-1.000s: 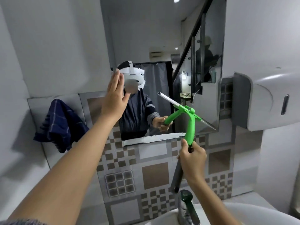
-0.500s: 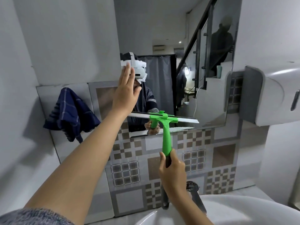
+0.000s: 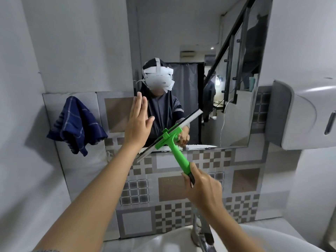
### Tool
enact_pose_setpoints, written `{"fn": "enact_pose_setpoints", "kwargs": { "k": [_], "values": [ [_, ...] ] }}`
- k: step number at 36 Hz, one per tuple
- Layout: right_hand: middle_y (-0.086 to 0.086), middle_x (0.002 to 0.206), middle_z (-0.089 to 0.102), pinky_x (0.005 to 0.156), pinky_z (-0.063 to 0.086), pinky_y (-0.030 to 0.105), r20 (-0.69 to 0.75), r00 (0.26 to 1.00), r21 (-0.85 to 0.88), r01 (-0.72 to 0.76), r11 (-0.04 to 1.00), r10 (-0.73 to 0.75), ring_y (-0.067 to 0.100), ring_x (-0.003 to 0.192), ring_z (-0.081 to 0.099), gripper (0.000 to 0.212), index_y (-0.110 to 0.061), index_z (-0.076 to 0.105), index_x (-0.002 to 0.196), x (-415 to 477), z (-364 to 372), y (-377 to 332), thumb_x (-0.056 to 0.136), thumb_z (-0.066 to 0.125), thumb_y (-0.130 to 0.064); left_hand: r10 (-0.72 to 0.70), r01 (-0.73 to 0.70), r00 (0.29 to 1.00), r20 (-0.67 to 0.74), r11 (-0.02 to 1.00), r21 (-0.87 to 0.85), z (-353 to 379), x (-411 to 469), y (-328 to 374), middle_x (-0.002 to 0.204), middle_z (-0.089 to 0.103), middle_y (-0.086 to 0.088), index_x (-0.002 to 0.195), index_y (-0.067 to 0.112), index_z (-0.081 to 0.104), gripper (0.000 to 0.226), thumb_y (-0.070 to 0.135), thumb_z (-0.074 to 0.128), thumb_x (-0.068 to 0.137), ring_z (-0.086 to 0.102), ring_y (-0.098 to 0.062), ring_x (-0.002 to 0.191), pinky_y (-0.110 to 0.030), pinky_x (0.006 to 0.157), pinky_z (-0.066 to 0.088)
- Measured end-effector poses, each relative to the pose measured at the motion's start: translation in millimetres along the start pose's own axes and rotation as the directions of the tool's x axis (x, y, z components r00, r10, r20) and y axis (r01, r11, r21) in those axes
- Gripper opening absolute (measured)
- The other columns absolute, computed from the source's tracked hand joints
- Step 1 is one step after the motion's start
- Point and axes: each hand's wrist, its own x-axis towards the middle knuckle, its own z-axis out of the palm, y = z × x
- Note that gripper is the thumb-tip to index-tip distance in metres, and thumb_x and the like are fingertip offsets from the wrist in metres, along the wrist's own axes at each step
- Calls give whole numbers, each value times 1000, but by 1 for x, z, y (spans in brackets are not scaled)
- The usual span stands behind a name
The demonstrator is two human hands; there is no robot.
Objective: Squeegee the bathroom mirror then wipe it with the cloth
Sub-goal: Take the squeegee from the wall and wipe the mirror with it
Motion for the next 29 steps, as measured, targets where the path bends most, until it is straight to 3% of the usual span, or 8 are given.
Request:
{"fn": "enact_pose_setpoints", "kwargs": {
  "k": [3, 5, 7, 11, 14, 16, 24, 29],
  "values": [
    [-2, 57, 65, 29, 27, 14, 1, 997, -87, 83, 993, -83, 6, 33, 41, 44, -4, 64, 106, 8, -17, 24, 70, 79, -23, -22, 22, 1000, -6, 1000, 3, 4, -5, 2, 155, 6, -11, 145, 5, 14, 69, 14, 56, 91, 3, -22, 142, -11, 111, 1],
    [0, 57, 66, 32, 25, 14, 0, 991, -152, 134, 979, -135, 9, 32, 45, 44, -4, 65, 105, 12, -30, 40, 68, 80, -22, -48, 48, 999, -11, 999, 11, 7, -10, 3, 155, 4, -8, 145, 6, 13, 69, 16, 55, 91, 0, -17, 141, -25, 114, 11],
    [0, 56, 67, 35, 21, 14, 2, 986, -235, 161, 959, -165, 11, 32, 48, 45, -5, 67, 101, 15, -43, 54, 63, 82, -23, -74, 74, 997, -13, 997, 7, 10, -16, 5, 155, 2, -7, 146, 8, 13, 69, 16, 54, 91, -2, -16, 141, -29, 114, 14],
    [0, 59, 68, 37, 27, 14, 15, 982, -268, 185, 945, -188, 14, 33, 51, 44, -5, 66, 100, 18, -58, 82, 62, 82, -21, -131, 131, 991, -28, 991, -12, 18, -27, 13, 155, 2, -9, 146, 7, 13, 67, 14, 52, 92, -2, -17, 142, -12, 110, 3],
    [1, 60, 69, 36, 27, 13, 24, 988, -269, 153, 951, -152, 17, 34, 52, 44, -5, 66, 101, 16, -65, 98, 62, 82, -21, -158, 157, 986, -51, 987, -24, 22, -33, 20, 155, 7, -14, 145, 5, 16, 67, 12, 55, 91, 4, -24, 142, 6, 99, -1],
    [1, 58, 69, 40, 18, 9, 9, 993, -275, 117, 954, -119, 18, 34, 53, 44, -5, 68, 99, 13, -67, 107, 61, 83, -21, -180, 179, 982, -61, 984, -25, 26, -37, 24, 155, 8, -14, 145, 5, 15, 69, 13, 56, 90, 5, -25, 142, 7, 97, 0],
    [3, 57, 67, 32, 28, 18, 27, 998, -114, -44, 992, 48, 17, 34, 47, 43, -1, 66, 107, -6, -67, 133, 70, 79, -20, -239, 238, 969, -68, 971, -33, 34, -45, 33, 154, 8, -18, 144, 3, 16, 71, 12, 59, 88, 7, -30, 142, 6, 99, -1],
    [2, 55, 65, 34, 23, 10, 43, 994, -46, -101, 994, 103, 12, 35, 40, 40, 2, 66, 106, -16, -68, 137, 73, 77, -19, -278, 276, 958, -68, 961, -24, 37, -50, 38, 155, 6, -15, 145, 5, 15, 71, 15, 58, 89, 6, -28, 143, 7, 94, 2]
  ]
}}
